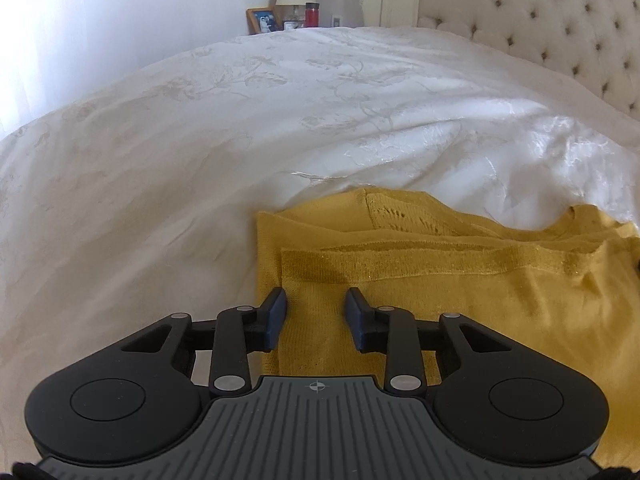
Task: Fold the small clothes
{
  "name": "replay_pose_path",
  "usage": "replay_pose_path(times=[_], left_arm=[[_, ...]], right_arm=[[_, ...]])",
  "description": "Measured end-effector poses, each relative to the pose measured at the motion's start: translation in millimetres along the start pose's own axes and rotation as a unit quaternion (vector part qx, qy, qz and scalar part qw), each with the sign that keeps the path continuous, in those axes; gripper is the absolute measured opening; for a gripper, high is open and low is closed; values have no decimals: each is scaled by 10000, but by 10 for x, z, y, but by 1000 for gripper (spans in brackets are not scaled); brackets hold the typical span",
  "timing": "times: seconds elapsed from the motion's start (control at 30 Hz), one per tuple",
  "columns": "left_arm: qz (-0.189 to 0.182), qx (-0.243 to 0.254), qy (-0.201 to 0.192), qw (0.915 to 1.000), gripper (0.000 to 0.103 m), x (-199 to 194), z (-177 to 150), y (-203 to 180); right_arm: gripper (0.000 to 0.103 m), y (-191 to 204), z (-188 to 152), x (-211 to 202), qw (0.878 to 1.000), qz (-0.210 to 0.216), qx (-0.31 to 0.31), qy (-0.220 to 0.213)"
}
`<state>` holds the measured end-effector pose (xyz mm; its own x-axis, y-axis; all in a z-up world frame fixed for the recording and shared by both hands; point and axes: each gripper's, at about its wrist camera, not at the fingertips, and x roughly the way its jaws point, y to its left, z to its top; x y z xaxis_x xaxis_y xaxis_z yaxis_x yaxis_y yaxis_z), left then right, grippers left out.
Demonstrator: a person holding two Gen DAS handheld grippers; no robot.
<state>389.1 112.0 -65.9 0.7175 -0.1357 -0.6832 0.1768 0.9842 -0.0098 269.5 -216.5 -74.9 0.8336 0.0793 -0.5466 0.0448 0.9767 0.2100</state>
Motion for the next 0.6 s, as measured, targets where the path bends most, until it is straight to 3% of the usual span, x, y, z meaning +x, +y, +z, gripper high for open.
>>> replay_pose_path(times=[0.1,0.17,0.23,0.33,0.43,0.6], left_arm=[[133,-249,36,9996,46,22,14,56],[123,-370,83,9992,48,50,14,96],[51,-370,94,9993,47,64,0,112],[112,-188,-16,9998,35,25,-30,76],[457,54,-146,9988,35,-19,-66,-17],[494,394,-239,9977,35,-16,-81,-92]], right_arm=[[20,14,3,4,10000,24,3,14],[20,5,-1,6,10000,24,50,29],[21,-2,-7,7,9999,42,101,43],[21,-2,-16,5,9999,44,126,52],[21,6,-11,1,9999,40,105,55],[22,22,-17,4,9999,29,105,62]])
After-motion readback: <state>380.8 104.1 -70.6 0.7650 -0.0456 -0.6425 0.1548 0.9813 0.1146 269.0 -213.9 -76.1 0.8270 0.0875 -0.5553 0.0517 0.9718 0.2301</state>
